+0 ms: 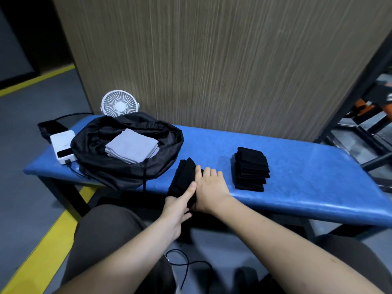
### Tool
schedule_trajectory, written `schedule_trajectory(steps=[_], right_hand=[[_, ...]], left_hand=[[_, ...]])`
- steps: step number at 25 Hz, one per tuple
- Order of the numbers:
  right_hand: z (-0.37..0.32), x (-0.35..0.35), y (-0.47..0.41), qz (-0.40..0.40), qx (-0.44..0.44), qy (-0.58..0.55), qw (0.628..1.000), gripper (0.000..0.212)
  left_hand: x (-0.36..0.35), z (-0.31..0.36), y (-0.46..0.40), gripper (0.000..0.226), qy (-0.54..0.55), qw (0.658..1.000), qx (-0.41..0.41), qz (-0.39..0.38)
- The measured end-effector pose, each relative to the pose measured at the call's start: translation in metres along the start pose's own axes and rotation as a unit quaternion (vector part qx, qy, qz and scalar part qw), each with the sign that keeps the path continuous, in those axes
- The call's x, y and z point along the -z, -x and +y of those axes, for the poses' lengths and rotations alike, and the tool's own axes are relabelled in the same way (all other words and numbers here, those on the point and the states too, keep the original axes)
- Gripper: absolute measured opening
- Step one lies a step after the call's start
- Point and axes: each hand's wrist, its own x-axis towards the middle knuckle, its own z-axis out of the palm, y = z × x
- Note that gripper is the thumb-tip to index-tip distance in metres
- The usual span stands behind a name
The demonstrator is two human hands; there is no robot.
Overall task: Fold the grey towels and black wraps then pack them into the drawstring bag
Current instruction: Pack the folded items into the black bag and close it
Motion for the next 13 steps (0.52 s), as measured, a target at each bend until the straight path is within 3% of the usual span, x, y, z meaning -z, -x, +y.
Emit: schedule_trajectory(steps=[3, 5, 7, 9, 11, 13], right_hand=[[-0.001, 0.003, 0.008, -0.024, -0.012, -0.061, 0.998, 0.132], [0.006, 0.01, 0.016, -0.05, -0.012, -0.138, 0.989, 0.147], [0.02, 0.019, 0.022, -0.092, -0.008, -0.245, 0.965, 0.148], [0.04, 0.023, 0.023, -0.121, 0.005, -0.373, 0.92, 0.144], [0.055, 0.026, 0.021, -0.126, 0.022, -0.504, 0.854, 0.141], [0.063, 0.027, 0.018, -0.103, 0.019, -0.616, 0.78, 0.124]], left_hand=[[0.001, -0.003, 0.002, 0.037, 0.033, 0.998, -0.05, 0.015], [0.006, -0.003, 0.003, 0.034, 0.039, 0.996, -0.08, 0.007], [0.01, 0.0, 0.008, 0.036, 0.029, 0.993, -0.116, -0.01], [0.013, 0.008, 0.017, 0.04, 0.006, 0.99, -0.14, -0.032], [0.016, 0.018, 0.024, 0.042, 0.003, 0.986, -0.153, -0.069], [0.02, 0.032, 0.028, 0.043, 0.0, 0.981, -0.168, -0.103]])
